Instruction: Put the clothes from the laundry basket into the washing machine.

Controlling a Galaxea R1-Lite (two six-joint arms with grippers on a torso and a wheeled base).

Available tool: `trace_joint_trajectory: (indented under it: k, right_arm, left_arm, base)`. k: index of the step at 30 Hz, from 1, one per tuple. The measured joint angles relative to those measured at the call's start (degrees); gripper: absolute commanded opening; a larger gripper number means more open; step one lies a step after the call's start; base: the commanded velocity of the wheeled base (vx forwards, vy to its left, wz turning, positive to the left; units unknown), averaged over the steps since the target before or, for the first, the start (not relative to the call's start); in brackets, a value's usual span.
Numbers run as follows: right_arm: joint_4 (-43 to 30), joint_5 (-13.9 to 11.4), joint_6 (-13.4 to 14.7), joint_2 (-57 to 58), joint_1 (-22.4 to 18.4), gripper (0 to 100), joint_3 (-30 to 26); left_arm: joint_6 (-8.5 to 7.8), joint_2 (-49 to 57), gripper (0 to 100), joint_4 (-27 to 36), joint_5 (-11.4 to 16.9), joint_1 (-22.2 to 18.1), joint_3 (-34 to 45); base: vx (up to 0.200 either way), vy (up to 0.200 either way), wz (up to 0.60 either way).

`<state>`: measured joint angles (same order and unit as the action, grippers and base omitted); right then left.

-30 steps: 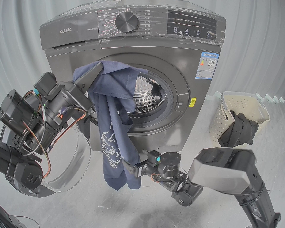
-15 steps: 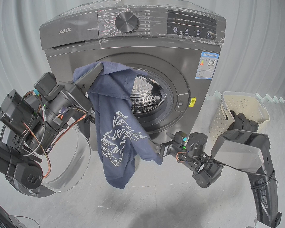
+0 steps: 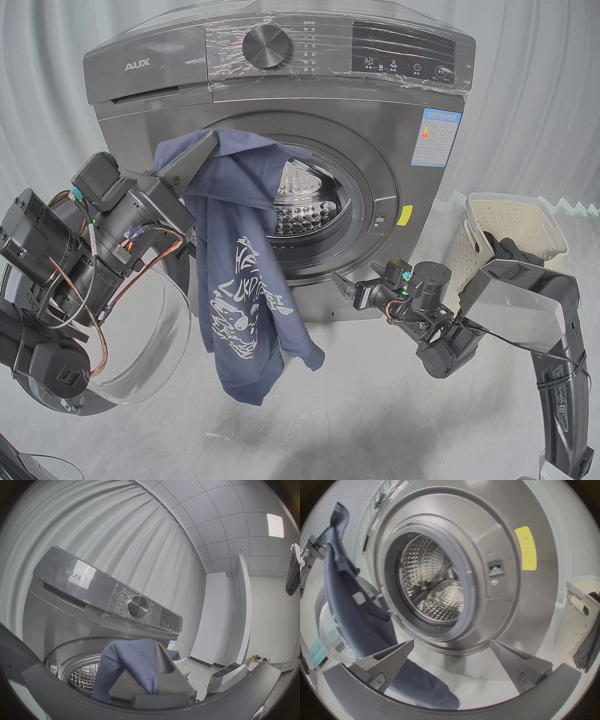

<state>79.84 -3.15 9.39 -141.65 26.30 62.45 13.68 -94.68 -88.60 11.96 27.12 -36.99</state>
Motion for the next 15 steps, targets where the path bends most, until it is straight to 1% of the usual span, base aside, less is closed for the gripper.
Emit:
trace_joint_trajectory:
  k: [6,11,15]
  right_arm:
    - [-3.8,1.8,-0.9,-2.1,0.9,100,5.6]
    - [-7.1,2.0,-2.7,-5.3,3.2,100,10.9]
    - [-9.8,2.3,-3.2,-8.0,4.6,100,16.2]
  left_arm:
    - [-0.02,0.1,0,0.0,0.0,0.4,-0.1]
    - [-0.02,0.2,0,-0.1,0.0,0.6,-0.3]
    - [0.06,0.5,0,0.0,0.0,1.2,-0.3]
  base:
    - [0.0,0.0,0.0]
    - [0.0,0.0,0.0]
    - [0.0,0.0,0.0]
